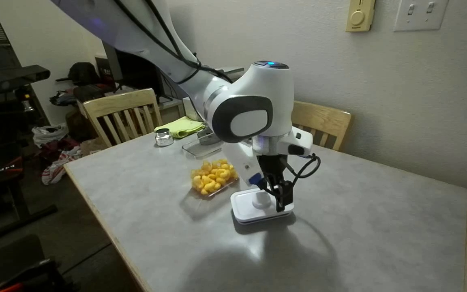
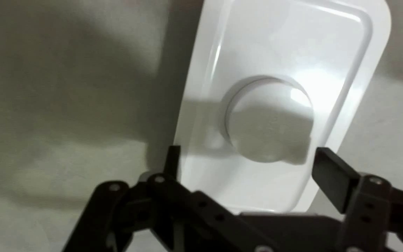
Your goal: Pick the lid on the table and put it on the storage jar
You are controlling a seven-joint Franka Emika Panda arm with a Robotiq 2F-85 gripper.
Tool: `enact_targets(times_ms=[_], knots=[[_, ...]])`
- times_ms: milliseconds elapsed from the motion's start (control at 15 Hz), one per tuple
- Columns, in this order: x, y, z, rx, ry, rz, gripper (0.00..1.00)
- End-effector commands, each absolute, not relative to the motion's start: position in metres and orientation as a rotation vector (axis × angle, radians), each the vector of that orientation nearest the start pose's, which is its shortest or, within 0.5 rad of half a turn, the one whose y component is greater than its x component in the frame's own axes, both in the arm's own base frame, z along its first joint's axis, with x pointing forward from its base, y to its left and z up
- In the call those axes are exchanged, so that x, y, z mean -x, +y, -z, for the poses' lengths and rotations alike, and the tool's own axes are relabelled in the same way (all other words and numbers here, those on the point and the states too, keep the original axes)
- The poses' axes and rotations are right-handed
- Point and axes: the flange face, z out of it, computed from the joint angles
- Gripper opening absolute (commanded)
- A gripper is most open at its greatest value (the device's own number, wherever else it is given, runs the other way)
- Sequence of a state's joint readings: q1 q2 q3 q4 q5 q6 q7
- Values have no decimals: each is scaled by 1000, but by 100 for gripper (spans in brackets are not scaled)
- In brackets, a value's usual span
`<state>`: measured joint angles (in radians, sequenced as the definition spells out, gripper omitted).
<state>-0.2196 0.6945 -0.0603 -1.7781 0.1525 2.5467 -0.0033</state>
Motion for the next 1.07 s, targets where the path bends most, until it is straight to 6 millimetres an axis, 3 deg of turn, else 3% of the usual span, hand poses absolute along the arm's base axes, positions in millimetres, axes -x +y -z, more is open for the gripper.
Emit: enact_targets(times_ms=[0, 400, 533, 600, 800, 1000], knots=[[-629, -179, -176, 3043, 617, 101, 97], [-625, -172, -170, 3033, 608, 76, 91], [-625, -170, -171, 3031, 603, 80, 72], [-626, -169, -171, 3030, 602, 81, 69], [-628, -167, -174, 3031, 599, 88, 45], [-629, -165, -177, 3033, 595, 95, 47]])
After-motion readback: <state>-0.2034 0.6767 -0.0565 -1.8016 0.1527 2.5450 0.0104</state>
